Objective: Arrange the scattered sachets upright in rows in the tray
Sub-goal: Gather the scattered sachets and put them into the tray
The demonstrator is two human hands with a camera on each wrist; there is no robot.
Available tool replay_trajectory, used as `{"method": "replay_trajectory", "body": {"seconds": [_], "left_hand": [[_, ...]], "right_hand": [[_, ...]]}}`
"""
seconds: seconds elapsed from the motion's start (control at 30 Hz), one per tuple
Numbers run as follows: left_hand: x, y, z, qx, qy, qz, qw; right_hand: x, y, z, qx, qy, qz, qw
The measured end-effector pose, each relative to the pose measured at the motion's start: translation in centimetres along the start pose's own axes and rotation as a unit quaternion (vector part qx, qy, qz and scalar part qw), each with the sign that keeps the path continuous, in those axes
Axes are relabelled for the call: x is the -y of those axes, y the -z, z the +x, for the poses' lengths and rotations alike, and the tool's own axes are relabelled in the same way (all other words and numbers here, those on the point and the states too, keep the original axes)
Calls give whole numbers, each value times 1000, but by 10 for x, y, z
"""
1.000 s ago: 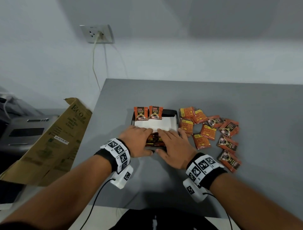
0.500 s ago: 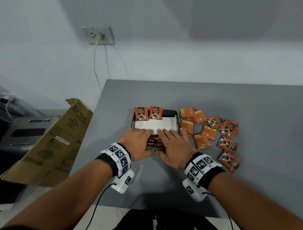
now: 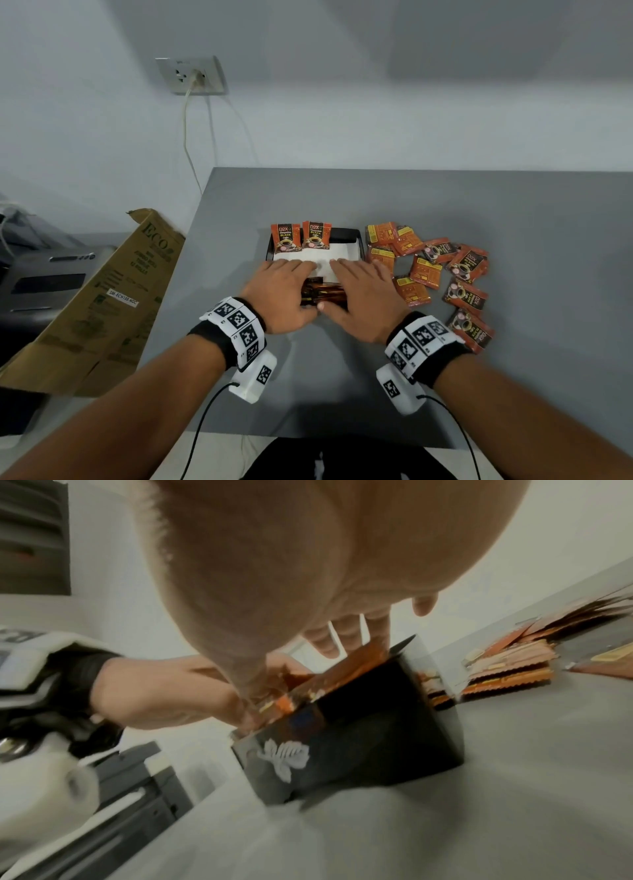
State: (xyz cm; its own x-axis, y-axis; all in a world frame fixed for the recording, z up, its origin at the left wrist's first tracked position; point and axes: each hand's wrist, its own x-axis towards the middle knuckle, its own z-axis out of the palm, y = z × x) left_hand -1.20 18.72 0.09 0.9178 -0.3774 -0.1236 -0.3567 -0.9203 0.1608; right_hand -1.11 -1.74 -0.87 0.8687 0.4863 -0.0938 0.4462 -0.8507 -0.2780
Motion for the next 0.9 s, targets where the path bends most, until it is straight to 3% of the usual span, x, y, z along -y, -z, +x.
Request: {"method": "replay_trajectory", "body": {"seconds": [0.1,0.23,0.3,0.4,0.5,0.63,0.9], "left_hand": [[-18,15,9,-60,-20,-37,997],[-58,30,40,-87,-33,-94,991],[-87,31,58,-81,-49,-127,987],[-132,23,80,-14,-60,-170,984],[-166,3,99,59,-42,-132,989],[-183,-31,112,133,-13,-50,990],[-190,-38,109,110,-13,36,993]], "right_hand": [[-32,23,0,-68,-68,81,992],[-106,35,-8,-131,-163,74,975],[-139,36,-17,-100,-223,51,968],[-172,26,-37,0,-284,11,959],[-183,13,-56,43,-285,4,958],[-184,0,-64,-19,-282,22,959],[-184,5,-66,-44,-309,83,946]]}}
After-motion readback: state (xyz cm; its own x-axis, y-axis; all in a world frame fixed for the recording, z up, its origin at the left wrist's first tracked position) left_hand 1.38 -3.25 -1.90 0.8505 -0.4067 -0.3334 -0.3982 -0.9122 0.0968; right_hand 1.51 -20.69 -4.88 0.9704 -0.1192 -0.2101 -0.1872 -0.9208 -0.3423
